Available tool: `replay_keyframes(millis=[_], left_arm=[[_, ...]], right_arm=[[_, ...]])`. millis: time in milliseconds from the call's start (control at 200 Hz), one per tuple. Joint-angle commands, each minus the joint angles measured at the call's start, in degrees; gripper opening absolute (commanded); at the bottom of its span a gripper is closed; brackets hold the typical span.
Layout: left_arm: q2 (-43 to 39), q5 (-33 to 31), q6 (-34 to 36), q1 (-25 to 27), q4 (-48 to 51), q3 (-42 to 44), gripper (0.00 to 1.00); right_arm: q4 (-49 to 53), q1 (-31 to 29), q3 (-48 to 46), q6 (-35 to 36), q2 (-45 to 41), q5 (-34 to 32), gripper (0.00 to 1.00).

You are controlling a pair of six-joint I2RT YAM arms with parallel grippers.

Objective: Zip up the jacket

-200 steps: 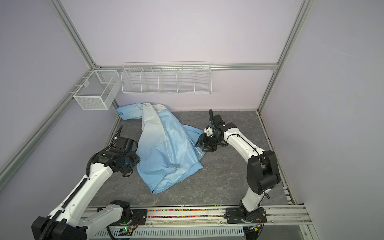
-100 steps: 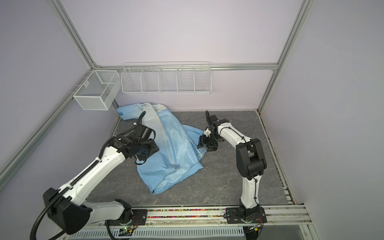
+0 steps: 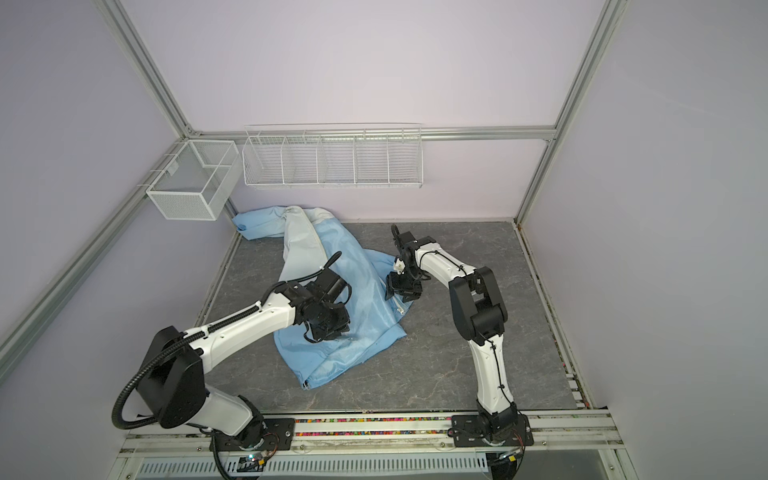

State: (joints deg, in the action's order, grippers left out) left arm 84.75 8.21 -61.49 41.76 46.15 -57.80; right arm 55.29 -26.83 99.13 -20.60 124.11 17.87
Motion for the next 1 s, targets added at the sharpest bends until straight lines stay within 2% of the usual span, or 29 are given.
replay_keyframes(millis=[0,155,335,455,575,710,885,995], left_arm=[[-2.2,1.5,-4.6,-0.1,-5.2,6.1,0.26],[-2.6,1.5,-4.6,-0.1,-7.0,10.8,0.24],[-4.6,-0.3,-3.7,-0.8,-5.7,9.1,0.26],[-6.7,-0.7,-3.1,-2.1,-5.3,8.0,0.30],[-10.7,-0.1,-3.5,-4.9,-6.4,7.9,0.44],[-15.2,1.3,-3.6,-9.3,-9.0,7.5,0.54],[-17.3,5.0,-3.6,-14.2,-13.5,6.3,0.58],[-15.5,6.5,-2.2,-14.9,-13.8,3.6,0.59]], right_arm=[[1.7,-0.4,1.9,0.8,1.3,-2.0,0.57],[3.5,-0.1,4.7,0.4,2.2,-2.9,0.33],[4.9,0.4,7.0,0.3,-0.7,-2.9,0.08],[6.2,1.2,8.6,0.0,-4.0,-3.2,0.07],[7.6,1.9,10.8,0.2,-7.6,-2.4,0.07],[10.1,1.6,14.2,0.7,-11.5,-0.9,0.07],[11.2,1.0,16.6,-0.2,-16.3,0.1,0.07],[10.9,-2.1,16.8,0.3,-18.2,2.8,0.07]])
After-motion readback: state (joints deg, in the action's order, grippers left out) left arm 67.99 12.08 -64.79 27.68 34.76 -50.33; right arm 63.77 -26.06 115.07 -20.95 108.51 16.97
